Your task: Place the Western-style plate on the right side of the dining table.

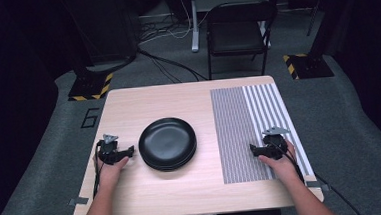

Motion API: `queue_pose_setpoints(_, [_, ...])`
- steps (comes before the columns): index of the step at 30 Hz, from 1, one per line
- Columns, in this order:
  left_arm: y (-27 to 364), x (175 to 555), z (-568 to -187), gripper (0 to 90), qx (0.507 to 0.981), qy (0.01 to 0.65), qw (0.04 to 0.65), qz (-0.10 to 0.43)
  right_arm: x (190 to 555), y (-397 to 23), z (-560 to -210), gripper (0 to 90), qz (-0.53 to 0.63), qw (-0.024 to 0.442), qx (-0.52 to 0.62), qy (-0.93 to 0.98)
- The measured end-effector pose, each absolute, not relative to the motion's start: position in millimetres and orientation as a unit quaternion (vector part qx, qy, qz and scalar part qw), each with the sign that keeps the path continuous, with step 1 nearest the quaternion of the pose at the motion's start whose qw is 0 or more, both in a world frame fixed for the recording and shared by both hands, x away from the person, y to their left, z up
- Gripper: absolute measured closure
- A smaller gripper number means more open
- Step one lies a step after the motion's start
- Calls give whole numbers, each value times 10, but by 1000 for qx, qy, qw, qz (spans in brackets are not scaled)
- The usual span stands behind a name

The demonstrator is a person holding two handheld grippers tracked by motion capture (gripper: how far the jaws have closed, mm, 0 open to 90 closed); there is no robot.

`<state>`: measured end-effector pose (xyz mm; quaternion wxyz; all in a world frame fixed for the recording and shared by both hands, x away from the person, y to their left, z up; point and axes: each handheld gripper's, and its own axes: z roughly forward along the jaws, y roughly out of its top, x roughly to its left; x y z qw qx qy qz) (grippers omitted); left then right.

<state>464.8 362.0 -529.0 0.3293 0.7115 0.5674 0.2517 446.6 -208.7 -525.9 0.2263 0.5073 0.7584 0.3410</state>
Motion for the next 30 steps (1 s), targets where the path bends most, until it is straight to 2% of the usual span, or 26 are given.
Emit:
queue_pose_setpoints(27, [3622,4643,-5289,216,712,567,328,254,4464,-2086,-5258,207,341,227,507,758])
queue_pose_setpoints(28, [3623,4639,-5289,229,710,568,329,256,4463,-2086,-5258,209,341,228,507,758])
queue_pose_setpoints(30, [3639,4626,-5272,336,707,570,330,258,4456,-2081,-5255,225,341,229,508,757])
